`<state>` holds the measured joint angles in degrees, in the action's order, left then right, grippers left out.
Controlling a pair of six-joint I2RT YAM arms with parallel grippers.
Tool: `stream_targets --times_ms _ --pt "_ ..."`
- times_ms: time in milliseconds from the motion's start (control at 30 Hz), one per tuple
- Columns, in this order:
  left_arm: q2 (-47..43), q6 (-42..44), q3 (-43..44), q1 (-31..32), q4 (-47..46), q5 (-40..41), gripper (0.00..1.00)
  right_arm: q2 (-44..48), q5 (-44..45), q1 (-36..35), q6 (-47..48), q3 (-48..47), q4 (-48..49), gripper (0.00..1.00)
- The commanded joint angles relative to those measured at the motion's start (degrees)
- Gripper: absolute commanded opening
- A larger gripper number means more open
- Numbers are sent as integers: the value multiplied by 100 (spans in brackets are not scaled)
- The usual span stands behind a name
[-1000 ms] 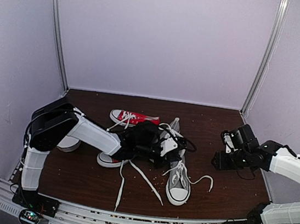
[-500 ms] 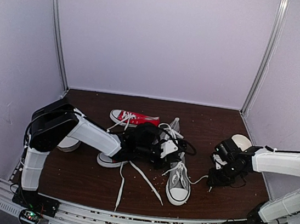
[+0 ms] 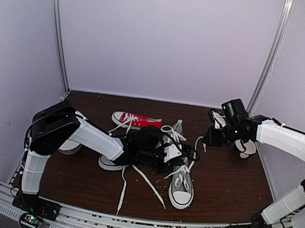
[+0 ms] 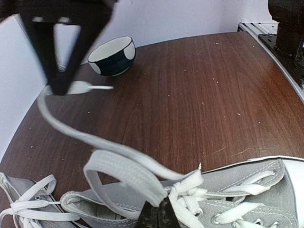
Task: Tie the shoes
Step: Pick up the half-tied shoelace from the center of the board, then place the half-tied shoelace on the shoe.
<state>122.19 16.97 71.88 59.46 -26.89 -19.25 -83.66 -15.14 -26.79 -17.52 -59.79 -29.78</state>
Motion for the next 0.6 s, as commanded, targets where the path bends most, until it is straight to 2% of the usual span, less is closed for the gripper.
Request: stream_targets --times_ms 0,133,300,333,467,567 --pt "-159 171 -42 70 -108 121 0 -519 -798 -315 186 -909 416 0" --pt "-185 206 -75 83 -79 179 0 -797 -1127 -736 122 -1397 541 0" --pt "-203 210 -104 83 -108 189 0 -828 -1274 -1035 -100 -1441 763 0" --pt "-200 211 -104 88 -106 185 0 -842 -1280 -1106 -110 -1466 740 3" --pt "-200 210 -104 83 -114 192 0 -807 -1227 -1156 -84 -1518 472 30" --pt "-207 210 -119 83 -125 196 0 -651 -876 -1118 -6 -1497 287 42"
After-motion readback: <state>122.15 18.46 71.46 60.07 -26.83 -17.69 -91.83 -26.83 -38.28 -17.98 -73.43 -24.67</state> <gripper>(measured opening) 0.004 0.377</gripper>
